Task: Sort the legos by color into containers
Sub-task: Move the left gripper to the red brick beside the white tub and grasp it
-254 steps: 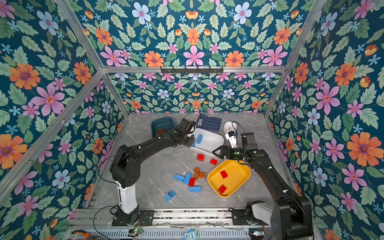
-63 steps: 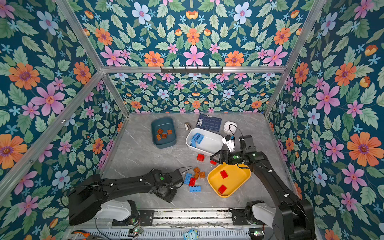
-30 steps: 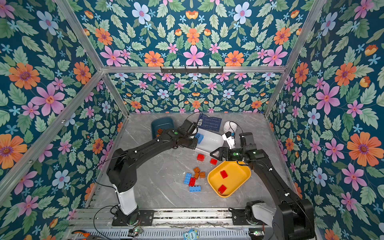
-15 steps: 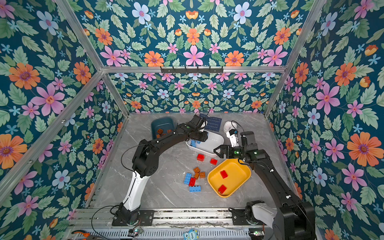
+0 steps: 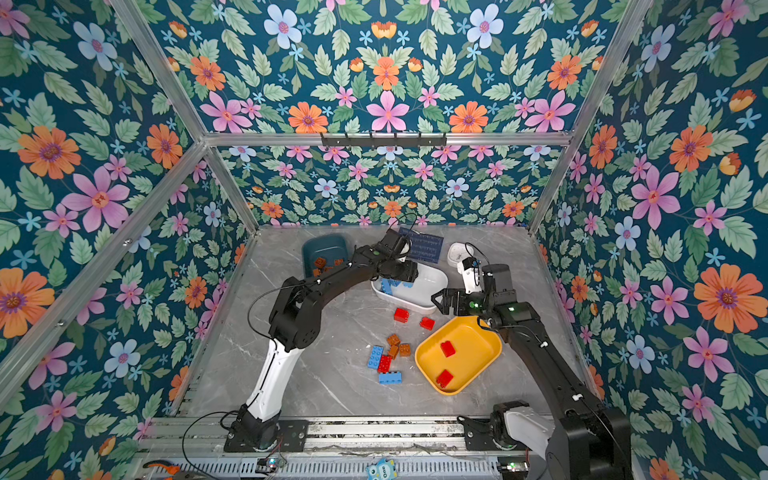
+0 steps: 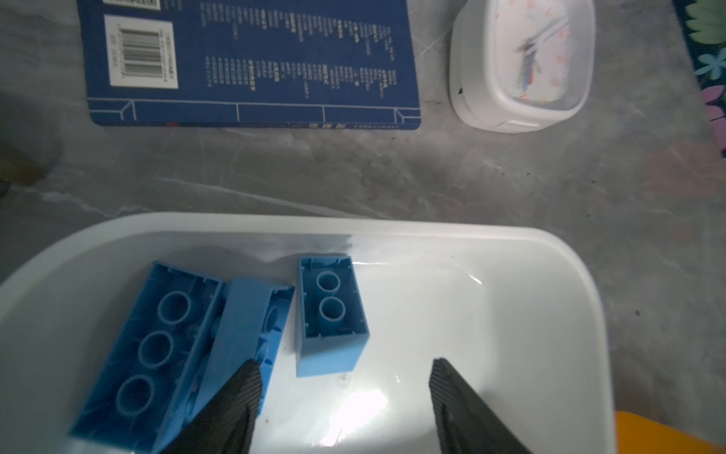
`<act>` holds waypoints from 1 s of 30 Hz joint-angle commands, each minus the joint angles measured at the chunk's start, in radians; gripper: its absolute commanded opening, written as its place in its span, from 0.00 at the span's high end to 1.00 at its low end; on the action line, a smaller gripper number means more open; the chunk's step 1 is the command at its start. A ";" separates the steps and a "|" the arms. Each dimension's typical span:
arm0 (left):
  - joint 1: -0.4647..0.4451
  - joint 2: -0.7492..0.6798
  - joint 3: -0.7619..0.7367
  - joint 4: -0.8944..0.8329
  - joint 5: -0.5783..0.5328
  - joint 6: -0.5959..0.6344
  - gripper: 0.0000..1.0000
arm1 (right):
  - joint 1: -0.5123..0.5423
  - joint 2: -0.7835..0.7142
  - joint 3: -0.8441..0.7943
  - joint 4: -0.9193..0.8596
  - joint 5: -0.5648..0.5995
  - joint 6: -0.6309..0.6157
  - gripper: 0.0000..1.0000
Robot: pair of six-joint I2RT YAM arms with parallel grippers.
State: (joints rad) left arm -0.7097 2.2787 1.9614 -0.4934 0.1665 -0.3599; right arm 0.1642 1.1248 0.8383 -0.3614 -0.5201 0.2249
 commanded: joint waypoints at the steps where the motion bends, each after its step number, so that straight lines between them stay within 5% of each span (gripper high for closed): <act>1: -0.008 -0.073 -0.046 -0.015 0.014 0.000 0.26 | 0.001 0.006 0.003 0.035 -0.025 -0.001 0.01; 16: -0.188 -0.450 -0.557 0.018 -0.160 -0.132 0.22 | 0.001 0.053 0.020 0.053 -0.139 0.005 0.01; 24: -0.223 -0.448 -0.697 0.181 -0.223 -0.322 0.21 | 0.001 0.062 0.012 0.066 -0.153 0.012 0.01; 30: -0.226 -0.389 -0.696 0.201 -0.276 -0.333 0.21 | 0.002 0.058 0.006 0.064 -0.152 0.011 0.01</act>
State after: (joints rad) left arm -0.9340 1.8759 1.2625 -0.3275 -0.0574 -0.6647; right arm 0.1646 1.1862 0.8474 -0.3157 -0.6586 0.2325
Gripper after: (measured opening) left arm 0.793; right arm 0.990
